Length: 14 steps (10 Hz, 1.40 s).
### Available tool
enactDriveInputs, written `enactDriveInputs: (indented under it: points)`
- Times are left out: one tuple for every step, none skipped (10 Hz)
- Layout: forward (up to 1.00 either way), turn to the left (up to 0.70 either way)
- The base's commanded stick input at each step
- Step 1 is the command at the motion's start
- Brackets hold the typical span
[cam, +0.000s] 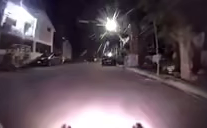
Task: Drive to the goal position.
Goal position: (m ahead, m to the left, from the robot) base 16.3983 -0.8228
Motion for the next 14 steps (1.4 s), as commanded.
enactDriveInputs:
  points:
    - [0.60, 0.02]
    - [0.60, 0.00]
    - [0.60, 0.00]
    - [0.60, 0.00]
    - [0.60, 0.00]
    - [0.60, 0.00]
    - [0.60, 0.00]
    - [0.60, 0.00]
    - [0.60, 0.00]
    - [0.60, 0.00]
    - [0.60, 0.00]
    - [0.60, -0.04]
    - [0.60, -0.14]
    - [0.60, -0.15]
